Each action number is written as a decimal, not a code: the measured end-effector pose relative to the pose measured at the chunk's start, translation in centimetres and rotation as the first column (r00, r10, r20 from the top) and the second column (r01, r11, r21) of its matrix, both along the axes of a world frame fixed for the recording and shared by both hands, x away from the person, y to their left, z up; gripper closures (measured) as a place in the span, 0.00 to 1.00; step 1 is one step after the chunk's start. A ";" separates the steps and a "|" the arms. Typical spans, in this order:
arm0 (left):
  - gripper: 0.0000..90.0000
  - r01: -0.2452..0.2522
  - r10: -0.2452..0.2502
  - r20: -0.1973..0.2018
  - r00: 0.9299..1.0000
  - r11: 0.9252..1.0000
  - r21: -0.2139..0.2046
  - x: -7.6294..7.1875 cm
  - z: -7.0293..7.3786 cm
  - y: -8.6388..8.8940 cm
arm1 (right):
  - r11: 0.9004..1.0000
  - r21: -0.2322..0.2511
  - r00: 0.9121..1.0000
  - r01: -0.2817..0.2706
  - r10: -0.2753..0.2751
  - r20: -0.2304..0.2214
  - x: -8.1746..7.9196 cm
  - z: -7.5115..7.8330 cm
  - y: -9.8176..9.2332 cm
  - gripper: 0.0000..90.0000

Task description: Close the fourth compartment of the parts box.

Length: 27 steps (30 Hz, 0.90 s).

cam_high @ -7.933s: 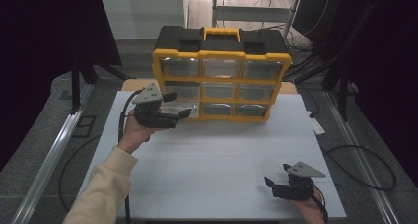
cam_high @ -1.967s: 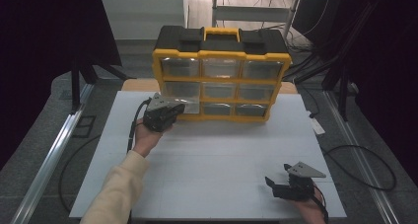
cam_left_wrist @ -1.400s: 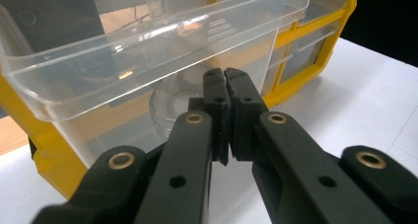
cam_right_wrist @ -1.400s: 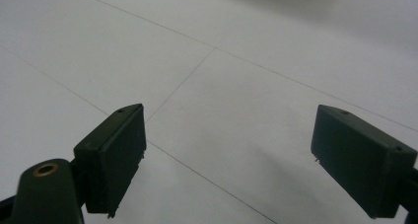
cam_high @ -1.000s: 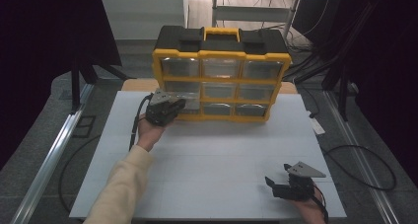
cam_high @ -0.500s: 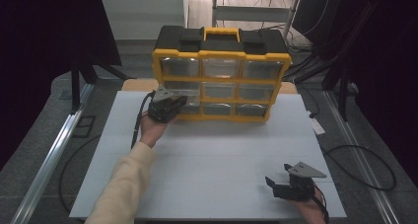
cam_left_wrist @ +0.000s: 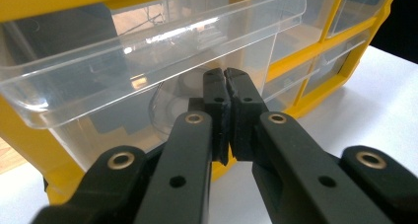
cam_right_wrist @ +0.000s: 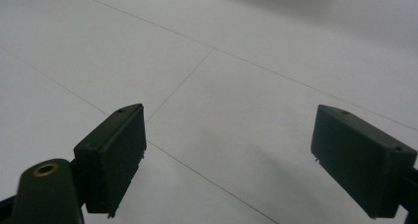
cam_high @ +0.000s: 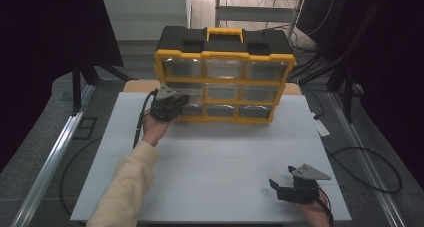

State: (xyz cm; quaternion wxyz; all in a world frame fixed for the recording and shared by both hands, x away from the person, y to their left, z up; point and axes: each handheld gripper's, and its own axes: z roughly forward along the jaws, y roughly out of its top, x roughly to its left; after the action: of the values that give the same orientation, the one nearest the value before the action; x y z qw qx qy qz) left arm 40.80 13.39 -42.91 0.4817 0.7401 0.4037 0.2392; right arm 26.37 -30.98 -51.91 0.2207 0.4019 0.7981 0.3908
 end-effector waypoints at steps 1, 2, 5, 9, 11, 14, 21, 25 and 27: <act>0.97 -0.001 0.001 -0.001 1.000 1.000 0.002 0.1 0.0 0.0 | 1.000 -0.001 1.000 -0.001 0.001 0.000 0.0 0.0 0.0 0.16; 0.97 -0.002 0.002 -0.002 1.000 1.000 0.001 0.1 0.0 0.0 | 1.000 -0.002 1.000 -0.002 0.002 -0.001 0.0 0.0 0.0 0.16; 0.96 -0.009 0.009 -0.006 1.000 1.000 0.002 0.4 0.1 0.0 | 1.000 0.001 1.000 -0.002 0.002 -0.001 0.0 0.0 0.0 0.16; 0.96 -0.014 0.014 -0.009 1.000 1.000 0.003 0.7 0.1 0.0 | 1.000 0.003 1.000 -0.002 0.002 0.000 0.0 0.0 0.0 0.16; 0.96 -0.016 0.016 -0.010 1.000 1.000 0.001 0.8 0.2 0.0 | 1.000 0.003 1.000 -0.002 0.002 -0.001 0.0 0.0 0.0 0.16; 0.96 -0.019 0.019 -0.010 1.000 1.000 0.006 1.0 0.2 0.0 | 1.000 0.003 1.000 -0.002 0.002 -0.001 0.0 0.0 0.0 0.16; 0.96 -0.029 0.029 -0.009 1.000 1.000 0.007 1.4 0.3 0.0 | 1.000 0.003 1.000 -0.001 0.001 -0.002 -0.1 0.0 -0.1 0.16; 0.96 -0.035 0.035 -0.007 0.999 0.999 0.015 1.9 0.4 -0.1 | 1.000 0.004 1.000 0.000 0.000 -0.003 -0.1 0.0 -0.1 0.16; 0.96 -0.039 0.039 -0.008 0.999 0.999 0.017 2.1 0.4 -0.1 | 1.000 0.004 1.000 0.001 -0.001 -0.003 -0.1 0.0 -0.1 0.16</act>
State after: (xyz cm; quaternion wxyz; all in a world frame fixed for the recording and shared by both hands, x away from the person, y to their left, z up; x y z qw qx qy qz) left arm 42.87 13.26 -42.49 0.4690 0.7372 0.4179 0.2489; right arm 26.31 -31.09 -51.92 0.2188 0.4032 0.7977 0.3915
